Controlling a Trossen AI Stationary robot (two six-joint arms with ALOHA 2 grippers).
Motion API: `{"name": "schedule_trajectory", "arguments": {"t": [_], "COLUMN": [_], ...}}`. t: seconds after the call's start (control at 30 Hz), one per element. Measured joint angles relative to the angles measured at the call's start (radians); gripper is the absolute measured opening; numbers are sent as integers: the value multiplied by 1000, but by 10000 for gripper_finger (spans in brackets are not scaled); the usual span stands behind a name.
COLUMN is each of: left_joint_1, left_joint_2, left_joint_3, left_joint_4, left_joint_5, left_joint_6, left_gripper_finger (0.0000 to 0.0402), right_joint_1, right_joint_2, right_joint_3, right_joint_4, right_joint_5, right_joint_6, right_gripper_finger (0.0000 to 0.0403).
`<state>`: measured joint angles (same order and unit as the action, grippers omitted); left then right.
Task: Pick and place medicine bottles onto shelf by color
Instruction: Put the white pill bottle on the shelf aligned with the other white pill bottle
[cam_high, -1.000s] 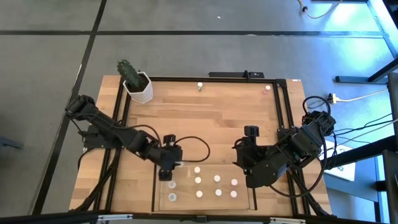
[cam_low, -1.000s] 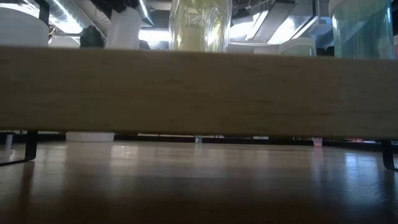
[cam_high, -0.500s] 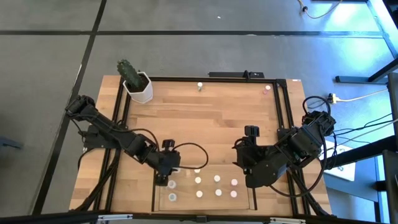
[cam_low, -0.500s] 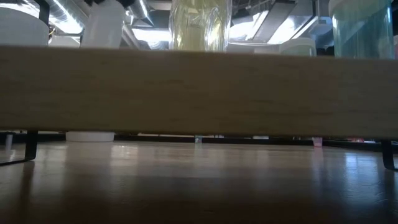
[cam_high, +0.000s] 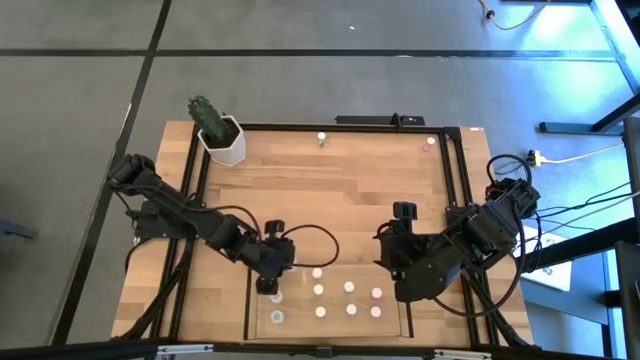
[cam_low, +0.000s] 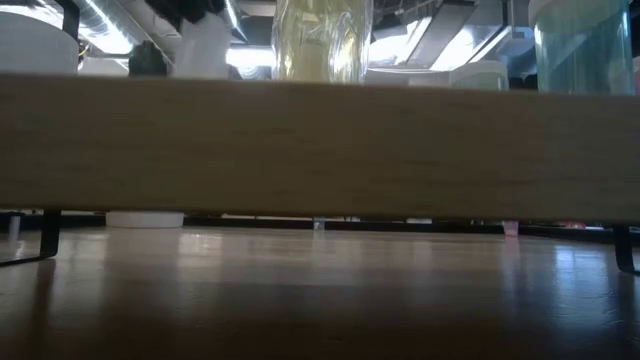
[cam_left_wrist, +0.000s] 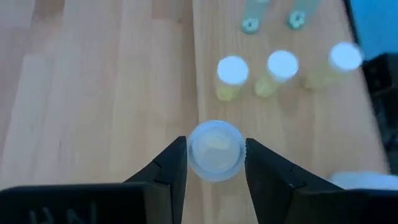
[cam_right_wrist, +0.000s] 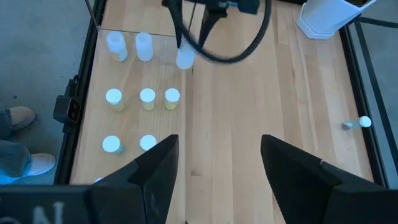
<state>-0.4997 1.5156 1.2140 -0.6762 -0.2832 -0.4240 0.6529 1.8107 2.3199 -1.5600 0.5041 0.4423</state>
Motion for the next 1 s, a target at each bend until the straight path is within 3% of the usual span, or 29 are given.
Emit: {"name": "schedule_trajectory", "arguments": {"t": [0.23, 0.47, 0.6, 0.8, 1.0], "left_joint_1": [68, 105, 114, 140, 133], "left_joint_2": [2, 2, 1, 1, 1], "left_joint_3": [-27, -105, -110, -110, -110], "left_joint_4": [26, 215, 229, 229, 181], "left_joint_5": [5, 72, 81, 233, 316], "left_joint_6": [92, 153, 223, 278, 278], "left_gripper_finger": [122, 122, 122, 122, 122], "right_joint_1": [0, 0, 0, 0, 0], "right_joint_2": [0, 0, 0, 0, 0], "right_joint_3": [0, 0, 0, 0, 0], "right_joint_4": [0, 0, 0, 0, 0], "right_joint_5": [0, 0, 0, 0, 0], "right_joint_6": [1, 1, 1, -2, -2], "right_gripper_finger": [229, 229, 229, 229, 229]}}
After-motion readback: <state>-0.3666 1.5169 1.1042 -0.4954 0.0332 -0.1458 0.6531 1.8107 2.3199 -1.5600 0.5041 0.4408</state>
